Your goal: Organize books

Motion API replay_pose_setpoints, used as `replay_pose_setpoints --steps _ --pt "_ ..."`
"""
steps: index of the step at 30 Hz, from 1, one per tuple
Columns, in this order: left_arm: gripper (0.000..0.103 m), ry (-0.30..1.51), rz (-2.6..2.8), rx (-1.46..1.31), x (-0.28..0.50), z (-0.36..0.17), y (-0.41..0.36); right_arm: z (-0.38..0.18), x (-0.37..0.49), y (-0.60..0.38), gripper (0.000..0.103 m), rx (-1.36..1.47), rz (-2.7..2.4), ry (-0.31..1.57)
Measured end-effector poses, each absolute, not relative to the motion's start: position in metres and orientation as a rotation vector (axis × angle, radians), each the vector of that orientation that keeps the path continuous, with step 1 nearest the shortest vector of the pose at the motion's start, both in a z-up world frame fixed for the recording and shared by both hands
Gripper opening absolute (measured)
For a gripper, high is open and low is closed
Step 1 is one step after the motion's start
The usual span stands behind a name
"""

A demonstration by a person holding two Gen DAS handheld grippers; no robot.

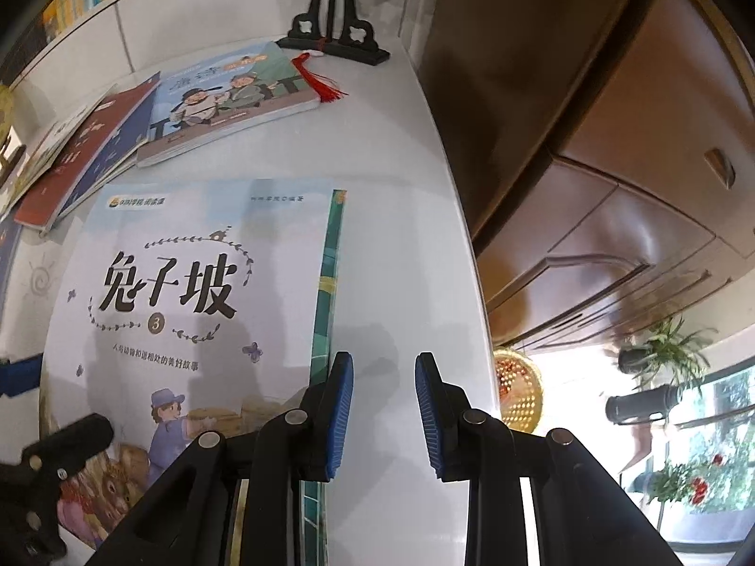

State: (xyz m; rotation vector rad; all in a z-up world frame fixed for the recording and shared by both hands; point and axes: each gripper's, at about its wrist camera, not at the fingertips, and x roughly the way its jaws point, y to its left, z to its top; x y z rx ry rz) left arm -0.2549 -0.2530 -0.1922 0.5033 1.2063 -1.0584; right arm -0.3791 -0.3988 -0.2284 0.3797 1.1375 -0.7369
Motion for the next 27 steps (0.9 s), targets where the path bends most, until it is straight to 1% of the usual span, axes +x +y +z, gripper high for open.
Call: replay_pose_setpoints --steps 4,8,12,17,20,21,24,25,27 --pt "0.065 1.223 -1.076 0.469 -0.248 -0.194 -0.252 -0.229 -0.385 -0.397 0.026 0.402 -0.729 1.136" --pt "0.072 1.213 -1.095 0.478 -0.248 -0.196 -0.259 -0.229 -0.384 -0.392 0.026 0.386 -0.756 1.138" --pt "0.072 1.206 -1.13 0.477 -0.249 -0.197 -0.254 -0.227 -0.381 -0.391 0.026 0.372 -0.789 1.143" --pt "0.072 1.219 -1.166 0.463 -0.235 -0.197 -0.234 -0.204 -0.379 -0.382 0.026 0.245 -0.943 1.135" --pt "0.072 1.197 -1.172 0.438 -0.204 -0.187 -0.213 -0.183 -0.366 -0.368 0.026 0.26 -0.933 1.077" --pt "0.073 1.186 -1.171 0.433 -0.194 -0.182 -0.206 -0.177 -0.358 -0.362 0.026 0.272 -0.914 1.058" --pt "0.073 1.126 -1.121 0.404 -0.144 -0.163 -0.177 -0.16 -0.315 -0.336 0.027 0.335 -0.816 0.986" --pt "0.073 1.113 -1.104 0.388 -0.124 -0.157 -0.166 -0.155 -0.299 -0.328 0.027 0.361 -0.768 0.959" --pt "0.073 1.1 -1.061 0.372 -0.088 -0.15 -0.152 -0.147 -0.261 -0.311 0.033 0.399 -0.67 0.907"
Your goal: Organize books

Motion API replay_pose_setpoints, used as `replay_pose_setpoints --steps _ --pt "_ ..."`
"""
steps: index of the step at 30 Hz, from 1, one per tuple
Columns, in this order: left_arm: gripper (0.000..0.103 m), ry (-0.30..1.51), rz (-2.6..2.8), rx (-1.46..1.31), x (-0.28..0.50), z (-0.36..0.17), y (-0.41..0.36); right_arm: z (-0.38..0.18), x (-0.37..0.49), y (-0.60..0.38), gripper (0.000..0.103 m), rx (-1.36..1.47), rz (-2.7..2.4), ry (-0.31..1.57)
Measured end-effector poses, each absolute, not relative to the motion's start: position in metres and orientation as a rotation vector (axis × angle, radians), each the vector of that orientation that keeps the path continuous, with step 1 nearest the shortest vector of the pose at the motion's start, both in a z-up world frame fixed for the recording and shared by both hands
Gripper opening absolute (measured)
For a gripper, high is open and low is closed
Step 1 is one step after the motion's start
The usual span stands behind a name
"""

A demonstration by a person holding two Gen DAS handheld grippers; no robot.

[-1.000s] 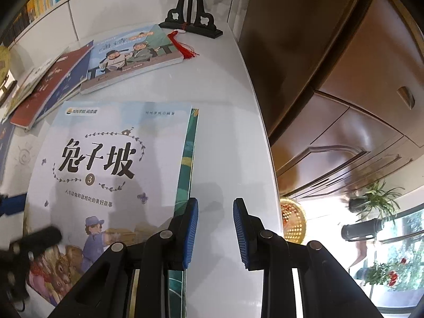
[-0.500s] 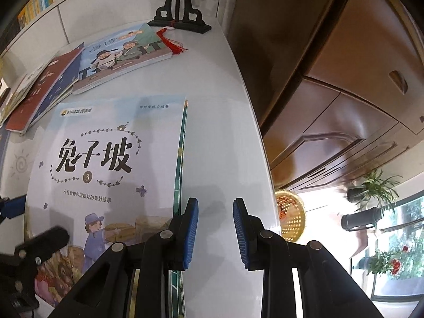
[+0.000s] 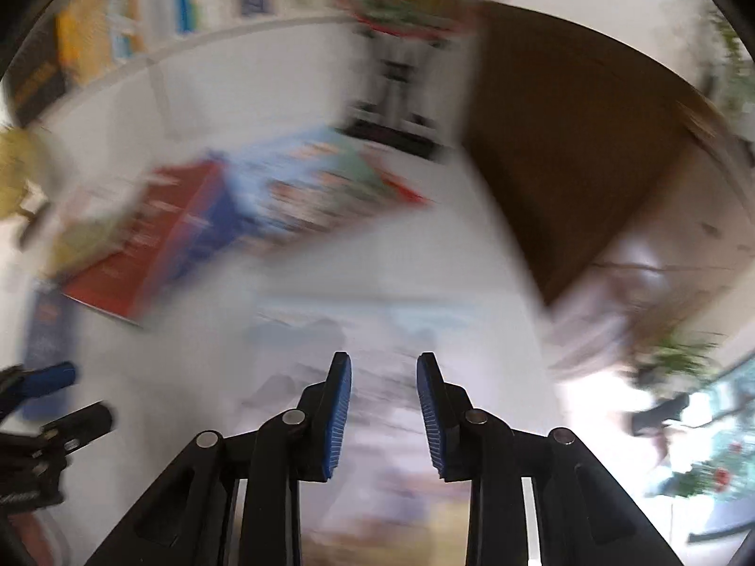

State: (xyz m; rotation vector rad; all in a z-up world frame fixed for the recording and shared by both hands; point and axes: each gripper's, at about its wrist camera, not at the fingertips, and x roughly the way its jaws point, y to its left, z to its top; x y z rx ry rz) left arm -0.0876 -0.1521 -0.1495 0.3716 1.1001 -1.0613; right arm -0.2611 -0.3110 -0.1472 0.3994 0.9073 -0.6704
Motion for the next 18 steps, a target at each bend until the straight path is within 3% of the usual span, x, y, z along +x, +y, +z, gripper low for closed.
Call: replay_pose_setpoints --steps 7,18 --pt "0.073 1.021 -0.884 0.344 0.05 -0.126 -0.107 -0.123 -0.125 -0.256 0.049 0.432 -0.432 0.823" --pt "0.073 1.052 -0.9 0.31 0.152 -0.141 -0.102 -0.16 0.0 -0.254 0.052 0.521 -0.416 0.918"
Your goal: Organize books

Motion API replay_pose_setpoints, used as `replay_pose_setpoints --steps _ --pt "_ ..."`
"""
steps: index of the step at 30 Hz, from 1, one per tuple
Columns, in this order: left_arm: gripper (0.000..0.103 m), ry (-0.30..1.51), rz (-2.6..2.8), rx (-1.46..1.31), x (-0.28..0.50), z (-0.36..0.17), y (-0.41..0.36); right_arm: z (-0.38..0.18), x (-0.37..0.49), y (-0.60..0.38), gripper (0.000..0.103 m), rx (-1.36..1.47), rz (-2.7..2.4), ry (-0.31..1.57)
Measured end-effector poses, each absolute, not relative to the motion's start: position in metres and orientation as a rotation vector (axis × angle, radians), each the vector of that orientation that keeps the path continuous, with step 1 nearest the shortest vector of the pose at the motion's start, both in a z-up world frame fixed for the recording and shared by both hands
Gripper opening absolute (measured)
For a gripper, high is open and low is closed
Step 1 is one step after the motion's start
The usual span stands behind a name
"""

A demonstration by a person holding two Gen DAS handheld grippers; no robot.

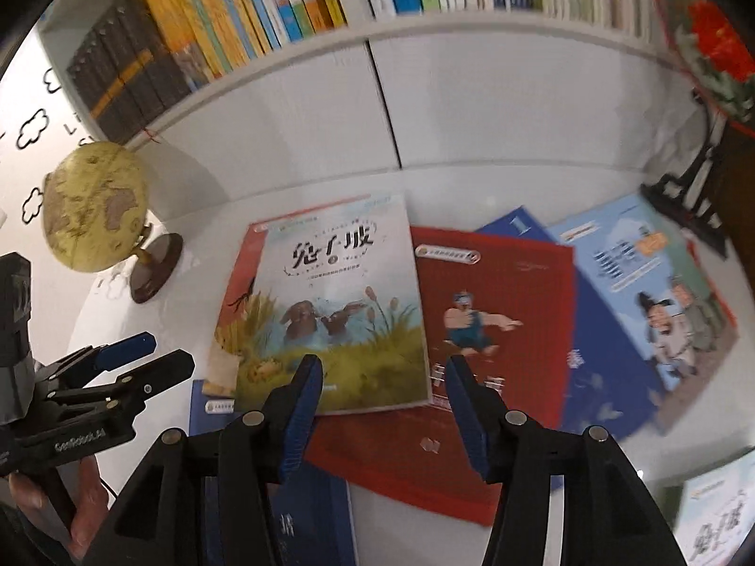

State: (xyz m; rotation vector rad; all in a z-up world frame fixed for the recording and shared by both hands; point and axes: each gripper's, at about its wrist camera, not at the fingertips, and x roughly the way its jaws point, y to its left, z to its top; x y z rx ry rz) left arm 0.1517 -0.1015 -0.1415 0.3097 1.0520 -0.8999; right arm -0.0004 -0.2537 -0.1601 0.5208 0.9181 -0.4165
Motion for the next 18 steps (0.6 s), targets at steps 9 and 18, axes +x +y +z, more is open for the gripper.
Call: replay_pose_setpoints --steps 9,18 --pt "0.073 1.1 -0.93 0.302 0.168 -0.18 -0.129 -0.203 0.025 -0.28 0.052 0.538 -0.457 0.982" --pt "0.073 1.136 -0.953 0.299 0.167 -0.201 -0.138 -0.218 0.028 -0.282 0.052 0.516 -0.421 0.982"
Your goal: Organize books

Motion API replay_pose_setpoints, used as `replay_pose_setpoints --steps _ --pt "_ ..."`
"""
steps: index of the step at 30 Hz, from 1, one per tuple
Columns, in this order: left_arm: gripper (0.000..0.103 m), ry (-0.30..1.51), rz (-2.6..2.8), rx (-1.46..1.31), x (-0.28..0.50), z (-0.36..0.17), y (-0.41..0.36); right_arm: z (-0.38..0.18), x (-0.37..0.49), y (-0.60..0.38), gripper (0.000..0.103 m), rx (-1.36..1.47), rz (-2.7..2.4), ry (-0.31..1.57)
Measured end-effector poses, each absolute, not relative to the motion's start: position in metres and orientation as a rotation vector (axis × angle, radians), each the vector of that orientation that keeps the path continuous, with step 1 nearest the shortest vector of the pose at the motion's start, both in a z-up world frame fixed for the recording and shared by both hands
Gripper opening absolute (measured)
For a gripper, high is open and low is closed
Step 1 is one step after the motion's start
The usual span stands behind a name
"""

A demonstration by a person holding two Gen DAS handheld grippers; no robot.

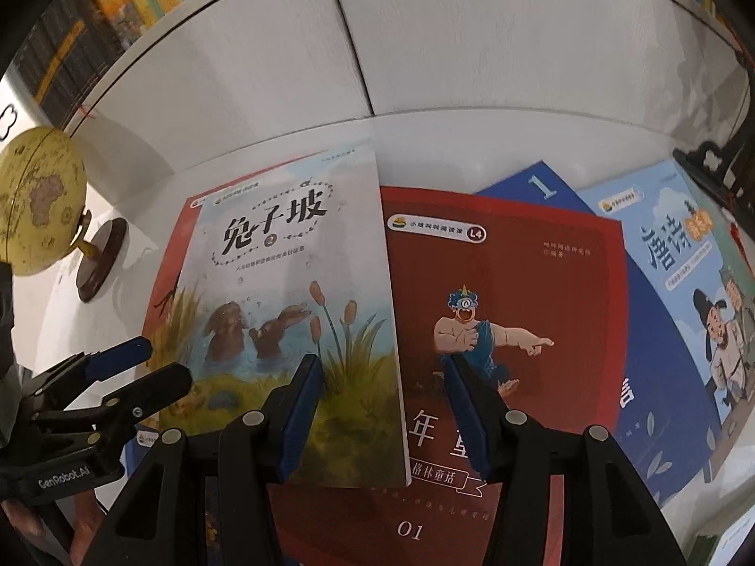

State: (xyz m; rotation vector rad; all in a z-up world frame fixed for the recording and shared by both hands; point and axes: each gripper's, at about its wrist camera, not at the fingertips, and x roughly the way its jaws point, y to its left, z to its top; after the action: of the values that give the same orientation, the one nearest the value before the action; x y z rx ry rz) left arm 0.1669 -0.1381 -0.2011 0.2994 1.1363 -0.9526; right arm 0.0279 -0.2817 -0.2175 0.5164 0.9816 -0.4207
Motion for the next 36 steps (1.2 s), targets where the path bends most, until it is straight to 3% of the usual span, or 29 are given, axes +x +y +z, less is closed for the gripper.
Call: replay_pose_setpoints --steps 11,20,24,27,31,36 --pt "0.075 1.128 -1.005 0.273 0.162 -0.202 -0.141 -0.218 0.042 -0.261 0.053 0.454 -0.346 0.988" --pt "0.075 1.195 -1.071 0.139 0.18 -0.204 -0.129 -0.192 0.012 -0.29 0.05 0.731 -0.115 0.771" --pt "0.077 1.184 -1.079 0.143 0.178 -0.205 -0.128 -0.204 0.011 -0.303 0.05 0.91 -0.007 0.716" --pt "0.08 1.173 -1.084 0.148 0.175 -0.206 -0.129 -0.222 0.014 -0.303 0.05 0.999 0.013 0.737" --pt "0.08 1.151 -1.093 0.175 0.171 -0.206 -0.129 -0.224 0.026 -0.285 0.05 0.878 -0.078 0.808" --pt "0.08 1.141 -1.096 0.201 0.169 -0.206 -0.132 -0.21 0.036 -0.27 0.034 0.723 -0.232 0.838"
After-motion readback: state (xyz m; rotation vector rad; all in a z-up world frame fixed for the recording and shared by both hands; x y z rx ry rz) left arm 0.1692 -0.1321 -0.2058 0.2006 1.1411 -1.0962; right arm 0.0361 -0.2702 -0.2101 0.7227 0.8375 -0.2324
